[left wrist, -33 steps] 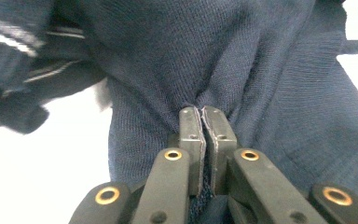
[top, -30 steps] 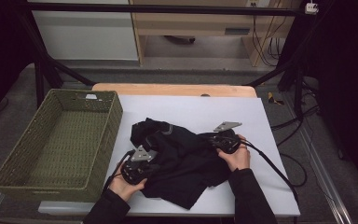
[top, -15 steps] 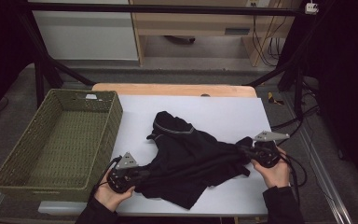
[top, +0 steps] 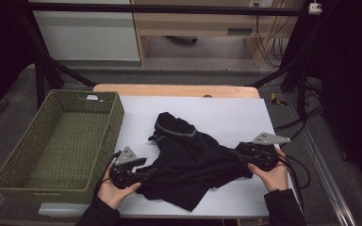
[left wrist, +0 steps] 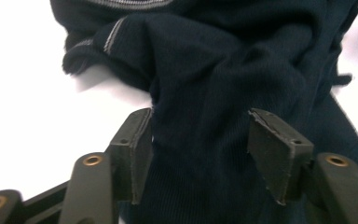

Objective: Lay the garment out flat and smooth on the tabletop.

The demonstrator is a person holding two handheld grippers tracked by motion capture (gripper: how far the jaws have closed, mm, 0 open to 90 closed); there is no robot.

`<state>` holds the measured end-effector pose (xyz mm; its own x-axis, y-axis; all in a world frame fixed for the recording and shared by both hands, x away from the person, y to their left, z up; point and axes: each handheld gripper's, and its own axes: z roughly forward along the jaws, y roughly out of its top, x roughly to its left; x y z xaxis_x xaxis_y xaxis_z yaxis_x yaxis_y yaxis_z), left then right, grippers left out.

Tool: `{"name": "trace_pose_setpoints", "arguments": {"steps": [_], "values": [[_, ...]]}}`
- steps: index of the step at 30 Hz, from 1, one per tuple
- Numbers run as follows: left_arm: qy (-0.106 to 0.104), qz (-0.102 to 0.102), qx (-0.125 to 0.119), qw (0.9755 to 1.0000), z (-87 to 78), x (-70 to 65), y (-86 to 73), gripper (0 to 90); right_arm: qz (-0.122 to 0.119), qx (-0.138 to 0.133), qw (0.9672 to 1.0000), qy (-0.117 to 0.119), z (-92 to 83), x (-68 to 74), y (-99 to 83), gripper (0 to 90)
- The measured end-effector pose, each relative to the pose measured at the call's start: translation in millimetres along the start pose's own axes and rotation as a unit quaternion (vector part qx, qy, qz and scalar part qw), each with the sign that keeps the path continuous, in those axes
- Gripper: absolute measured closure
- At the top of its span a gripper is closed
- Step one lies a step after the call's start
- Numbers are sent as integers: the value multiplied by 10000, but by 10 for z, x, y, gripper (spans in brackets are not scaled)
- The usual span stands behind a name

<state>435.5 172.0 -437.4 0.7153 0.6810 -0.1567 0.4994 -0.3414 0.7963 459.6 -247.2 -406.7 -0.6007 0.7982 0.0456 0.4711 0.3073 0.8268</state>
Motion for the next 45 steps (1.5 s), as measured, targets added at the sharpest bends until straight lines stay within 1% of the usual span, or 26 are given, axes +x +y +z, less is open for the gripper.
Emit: {"name": "trace_pose_setpoints", "arguments": {"steps": [3,5,6,8,9,10,13,14,15,17,18,19,20,21,24,25,27,29,33,35,37,38,40,41,43,45], "values": [[-184,1,28,9998,107,-42,52,391,-1,36,10000,-47,139,-7,63,392],[-249,113,59,9996,190,-96,91,398,57,55,10000,-4,250,-16,91,365],[-272,165,96,9994,236,-119,111,412,123,56,9999,24,310,-20,101,345],[-374,249,255,9987,338,-142,141,494,240,153,9996,69,424,-24,122,332],[-401,270,325,9983,388,-148,146,527,260,194,9994,84,482,-24,130,329],[-422,303,387,9979,432,-150,143,575,230,233,9994,90,540,-26,138,324],[-440,297,578,9969,512,-131,97,738,254,382,9989,105,712,-22,141,328],[-466,299,644,9964,522,-122,73,770,267,452,9986,107,769,-20,134,335],[-484,300,687,9960,523,-116,48,802,270,529,9982,130,822,-15,123,352],[-556,335,768,9949,521,-119,6,827,262,660,9974,153,918,-5,97,409],[-557,371,775,9947,518,-132,-13,830,303,728,9968,162,951,-1,83,460],[-563,424,783,9944,509,-148,-30,833,312,780,9962,230,976,-2,70,539],[-578,479,793,9940,496,-162,-45,835,333,855,9954,280,990,2,59,592],[-603,499,795,9938,480,-177,-55,836,330,916,9948,282,993,8,52,653],[-652,566,835,9928,411,-211,-67,839,209,1066,9937,258,953,25,44,798],[-679,605,861,9921,380,-221,-69,840,251,1079,9935,247,926,28,46,815],[-710,669,849,9916,311,-243,-75,841,234,1010,9944,186,846,25,46,826],[-752,690,827,9913,228,-258,-77,841,243,915,9955,89,728,18,43,831],[-861,700,776,9908,81,-285,-96,842,172,785,9967,-77,399,8,29,832],[-917,706,782,9902,41,-311,-101,841,200,710,9973,-59,218,17,11,831],[-917,719,786,9901,24,-338,-96,840,226,702,9973,70,71,43,-33,830],[-911,710,775,9903,21,-344,-88,837,200,774,9967,125,24,75,-65,829],[-859,633,679,9920,20,-334,-55,802,68,945,9953,184,-5,150,-144,826],[-807,557,611,9933,19,-320,-34,754,16,1026,9945,202,11,182,-185,822],[-610,440,473,9960,6,-270,30,624,-40,1150,9930,249,60,219,-238,806],[-428,318,245,9983,-9,-192,116,520,8,1086,9937,270,79,208,-222,740]]}}
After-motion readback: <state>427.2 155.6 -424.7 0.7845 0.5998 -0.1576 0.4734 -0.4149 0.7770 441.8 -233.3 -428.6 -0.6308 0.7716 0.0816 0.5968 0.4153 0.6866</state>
